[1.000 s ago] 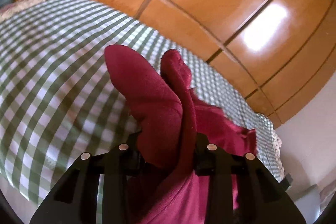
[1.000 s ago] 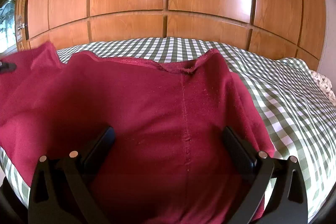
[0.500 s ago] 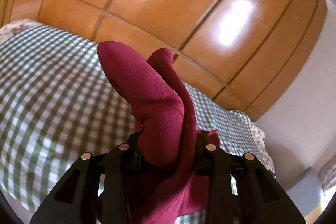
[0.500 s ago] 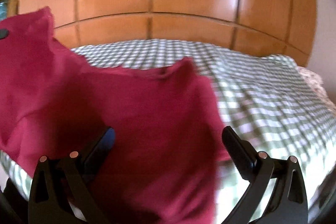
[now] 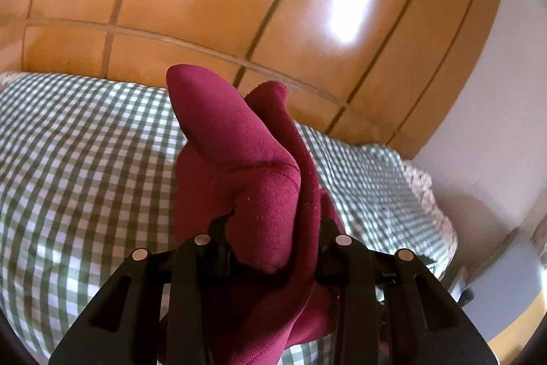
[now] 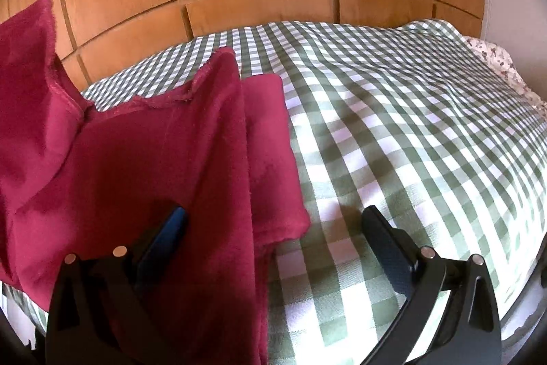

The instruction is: Fold small clothes

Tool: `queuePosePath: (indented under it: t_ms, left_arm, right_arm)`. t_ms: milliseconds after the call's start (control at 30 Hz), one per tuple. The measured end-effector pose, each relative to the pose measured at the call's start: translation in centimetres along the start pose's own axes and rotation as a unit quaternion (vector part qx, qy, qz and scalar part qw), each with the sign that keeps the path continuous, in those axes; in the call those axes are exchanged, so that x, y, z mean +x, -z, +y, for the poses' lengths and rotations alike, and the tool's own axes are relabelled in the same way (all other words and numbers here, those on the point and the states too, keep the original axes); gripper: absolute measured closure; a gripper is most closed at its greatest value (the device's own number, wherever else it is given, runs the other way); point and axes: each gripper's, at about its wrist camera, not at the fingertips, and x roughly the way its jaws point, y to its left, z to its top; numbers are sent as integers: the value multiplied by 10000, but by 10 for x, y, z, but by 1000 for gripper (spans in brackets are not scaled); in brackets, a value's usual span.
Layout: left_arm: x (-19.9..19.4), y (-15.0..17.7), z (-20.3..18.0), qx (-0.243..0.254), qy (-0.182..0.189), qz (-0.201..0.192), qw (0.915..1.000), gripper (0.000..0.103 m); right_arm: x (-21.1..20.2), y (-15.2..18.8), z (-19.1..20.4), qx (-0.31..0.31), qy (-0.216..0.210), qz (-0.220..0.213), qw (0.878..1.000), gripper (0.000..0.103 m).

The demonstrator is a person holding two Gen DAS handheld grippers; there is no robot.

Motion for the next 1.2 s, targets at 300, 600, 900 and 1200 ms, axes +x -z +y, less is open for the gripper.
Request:
queuePosePath:
  t_ms: [300,600,900,1200]
  left_arm:
    - [55,20,-48,457,180,603,9970,72]
    - [118,54,-59,256,652,1498,9862,48]
    - [49,36,-36,-70,1343,312,9904,24]
    - [35,65,73,-1013,-462,173,9936,24]
  right_arm:
    - [7,-3,-7,79,-176,-55,9998,2]
    - [8,0,-13,193,-350,-116,9991,2]
    - [6,2,-18,136,-553,-195,9982,2]
    - [-45,-18,-56,970,-986,-251,9901,7]
